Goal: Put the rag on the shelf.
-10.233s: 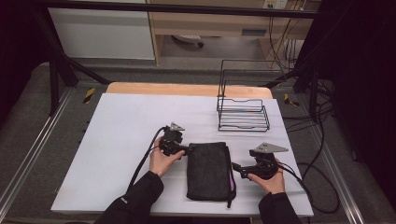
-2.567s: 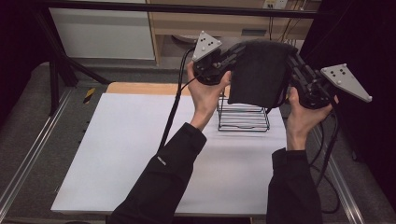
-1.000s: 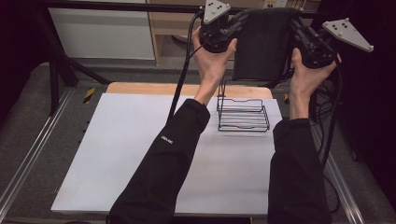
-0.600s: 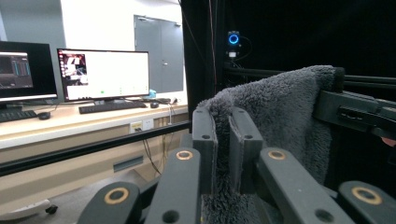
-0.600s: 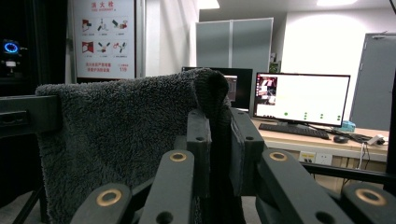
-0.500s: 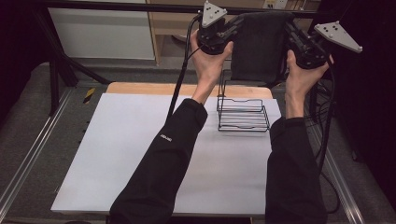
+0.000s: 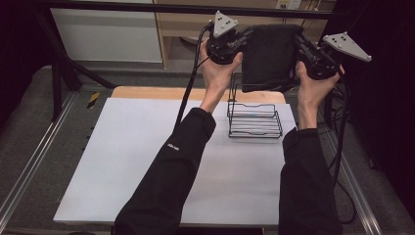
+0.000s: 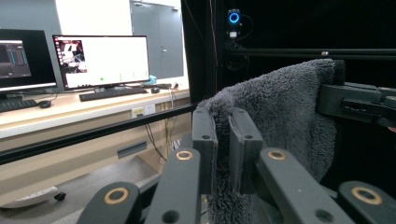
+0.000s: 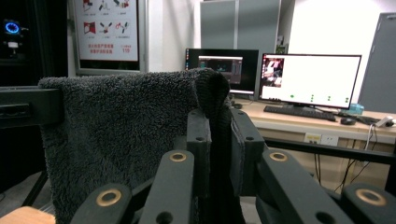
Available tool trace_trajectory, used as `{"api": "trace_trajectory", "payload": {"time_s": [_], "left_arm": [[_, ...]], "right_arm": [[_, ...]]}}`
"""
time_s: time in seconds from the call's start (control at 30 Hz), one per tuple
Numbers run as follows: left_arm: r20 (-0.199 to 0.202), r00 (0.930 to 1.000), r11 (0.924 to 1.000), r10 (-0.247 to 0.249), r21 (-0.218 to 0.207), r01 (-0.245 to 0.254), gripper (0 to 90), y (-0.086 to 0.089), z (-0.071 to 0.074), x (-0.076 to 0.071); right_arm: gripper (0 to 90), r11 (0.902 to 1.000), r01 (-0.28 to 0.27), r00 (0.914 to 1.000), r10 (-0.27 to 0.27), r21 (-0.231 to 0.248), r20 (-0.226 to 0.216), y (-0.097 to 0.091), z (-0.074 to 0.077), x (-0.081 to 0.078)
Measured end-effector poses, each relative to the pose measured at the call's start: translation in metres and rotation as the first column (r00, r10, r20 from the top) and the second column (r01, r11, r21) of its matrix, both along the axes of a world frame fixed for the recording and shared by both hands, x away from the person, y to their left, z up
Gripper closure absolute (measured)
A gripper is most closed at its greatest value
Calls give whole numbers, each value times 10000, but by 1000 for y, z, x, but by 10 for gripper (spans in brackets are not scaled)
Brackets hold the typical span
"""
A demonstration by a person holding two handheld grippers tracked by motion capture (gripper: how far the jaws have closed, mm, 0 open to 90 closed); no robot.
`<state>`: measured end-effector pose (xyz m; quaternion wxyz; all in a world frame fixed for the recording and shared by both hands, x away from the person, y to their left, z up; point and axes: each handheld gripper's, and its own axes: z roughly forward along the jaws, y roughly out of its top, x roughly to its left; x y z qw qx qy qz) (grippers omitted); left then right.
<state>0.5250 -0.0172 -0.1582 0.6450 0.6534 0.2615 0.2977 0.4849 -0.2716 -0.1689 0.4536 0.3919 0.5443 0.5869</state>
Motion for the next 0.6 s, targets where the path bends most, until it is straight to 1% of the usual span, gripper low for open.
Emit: {"api": "trace_trajectory", "payload": {"time_s": [0.1,0.2,0.23,0.33,0.37,0.43,0.5,0.6], "left_arm": [[-34,10000,10000,-4,97,5,822,2,-4,2],[-53,10000,9996,56,261,-55,822,4,-8,3],[-95,9999,9997,34,243,-32,822,4,-10,4],[-163,9998,9993,149,351,-143,822,6,-13,6],[-128,9996,9987,264,448,-258,822,7,-14,7],[-152,9993,9985,329,441,-322,822,9,-14,8],[-163,9994,9986,302,442,-295,822,10,-14,8],[-125,9999,9990,59,438,-53,822,11,-15,6]], "right_arm": [[806,10000,-46,9999,46,-18,-110,0,-4,1],[805,9999,-92,9997,89,-132,-212,1,-6,1],[806,9998,-99,9997,95,-198,-225,2,-6,2],[805,9995,-136,9992,125,-275,-388,5,-8,4],[805,9995,-170,9987,157,-280,-480,6,-9,5],[805,9993,-217,9978,197,-308,-636,8,-11,7],[805,9993,-242,9979,225,-269,-609,10,-12,9],[805,9995,-262,9979,249,-200,-604,9,-13,9]]}}
